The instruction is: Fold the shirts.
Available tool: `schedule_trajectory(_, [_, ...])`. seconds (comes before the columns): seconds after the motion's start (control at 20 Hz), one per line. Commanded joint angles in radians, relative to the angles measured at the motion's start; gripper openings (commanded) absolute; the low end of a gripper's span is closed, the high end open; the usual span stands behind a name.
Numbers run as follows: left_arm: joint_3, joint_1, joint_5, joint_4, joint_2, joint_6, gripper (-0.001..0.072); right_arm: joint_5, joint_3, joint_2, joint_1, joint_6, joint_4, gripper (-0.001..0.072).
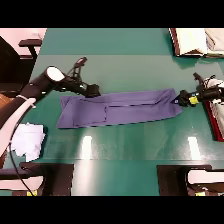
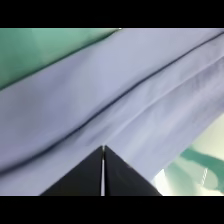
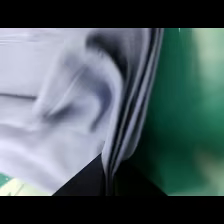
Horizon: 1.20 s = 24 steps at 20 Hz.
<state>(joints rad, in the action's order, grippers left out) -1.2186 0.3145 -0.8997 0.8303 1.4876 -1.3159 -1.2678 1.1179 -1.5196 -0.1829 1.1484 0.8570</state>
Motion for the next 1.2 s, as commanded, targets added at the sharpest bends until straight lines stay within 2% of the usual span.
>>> schedule_trajectory(0.0, [-0.086, 0.101, 0.052, -0.009, 0.112, -0.016, 0.0026, -0.001, 0.008, 0.135, 0.026, -0.004, -0.090, 0.0016])
schedule_trajectory(0.2, [-0.216, 0.187, 0.016, -0.007, 0.255, -0.037, 0.0026, -0.056, 0.161, 0.227, 0.128, 0.079, -0.105, 0.0016])
schedule_trajectory(0.4, [-0.246, 0.224, 0.015, -0.006, 0.323, -0.048, 0.0026, -0.060, 0.330, 0.248, 0.256, 0.163, -0.106, 0.0016])
schedule_trajectory(0.8, [-0.253, 0.224, 0.007, 0.001, 0.340, -0.068, 0.0026, -0.001, 0.458, 0.245, 0.460, 0.181, -0.106, 0.0016])
schedule_trajectory(0.95, [-0.318, 0.150, -0.111, 0.017, 0.299, -0.067, 0.0026, 0.028, 0.458, 0.224, 0.537, 0.178, -0.106, 0.0016])
schedule_trajectory(1.15, [-0.362, -0.040, -0.188, 0.140, 0.074, -0.072, 0.0026, 0.091, 0.460, 0.152, 0.726, 0.139, -0.108, 0.0017])
